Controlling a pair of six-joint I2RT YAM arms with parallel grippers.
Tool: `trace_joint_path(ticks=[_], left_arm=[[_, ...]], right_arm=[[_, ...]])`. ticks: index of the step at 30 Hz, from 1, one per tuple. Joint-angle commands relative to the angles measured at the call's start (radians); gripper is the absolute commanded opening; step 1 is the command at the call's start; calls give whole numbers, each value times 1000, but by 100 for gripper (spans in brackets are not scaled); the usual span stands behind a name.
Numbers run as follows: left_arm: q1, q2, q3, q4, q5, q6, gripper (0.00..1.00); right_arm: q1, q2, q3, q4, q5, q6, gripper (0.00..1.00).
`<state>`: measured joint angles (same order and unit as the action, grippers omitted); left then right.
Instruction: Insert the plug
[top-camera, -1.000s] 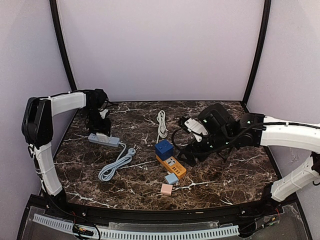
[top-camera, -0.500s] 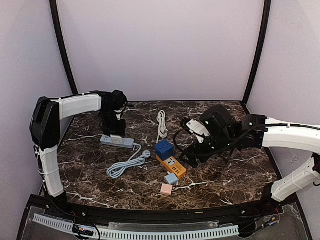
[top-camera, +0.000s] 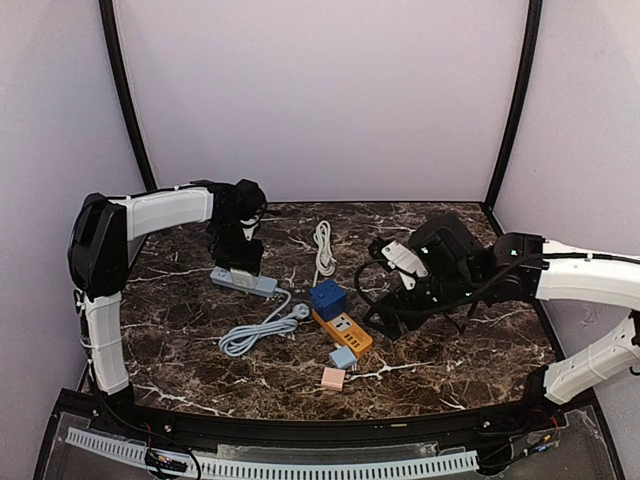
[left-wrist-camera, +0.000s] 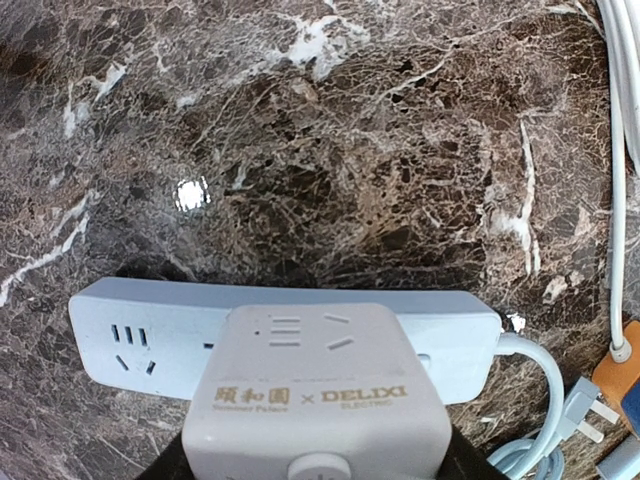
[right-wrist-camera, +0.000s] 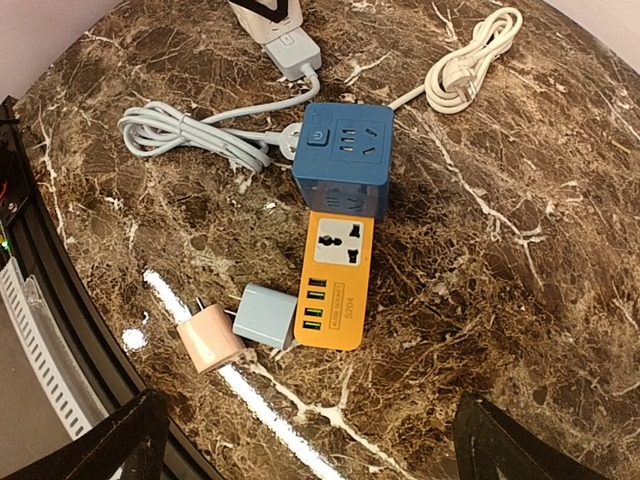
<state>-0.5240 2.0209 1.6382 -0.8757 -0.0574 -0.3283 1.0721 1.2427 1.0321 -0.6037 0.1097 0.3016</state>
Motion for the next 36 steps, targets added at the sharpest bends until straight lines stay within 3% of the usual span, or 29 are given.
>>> trace_joint_path(ticks=[1,3,4,5,6,7,8,18,25,31,36], left_arm=[[-73,40,12,-20,83,-2,53],[-73,24,24,-16,72,-14,61],[-73,17,27,-14,71,-15,71],[-73,2,30,-10,70,-19,73],[-73,-6,32,-6,70,-22,88],[-73,-23,34,-6,42,-24,96],[-73,-32,37,-4,35,-23,97],[-73,-214,23,-1,-73,29,99],[-71,-358,-85,98,-299,101,99],[-50,-433,-166,196,-151,199,99],[-91,-488,-230,243,116,214,99]], right_arm=[[11,-20,-3,-23,-10,28,99],[11,-15,7,-31,-5,32,98],[12,-12,12,-35,0,35,99],[12,-8,14,-37,3,38,99],[12,-5,18,-37,4,39,99],[12,-1,21,-40,8,43,99],[11,4,25,-41,12,45,99],[11,27,78,-24,108,105,99],[-4,29,98,44,110,214,99],[-33,-17,57,102,154,258,99],[-112,-26,51,49,134,328,98]])
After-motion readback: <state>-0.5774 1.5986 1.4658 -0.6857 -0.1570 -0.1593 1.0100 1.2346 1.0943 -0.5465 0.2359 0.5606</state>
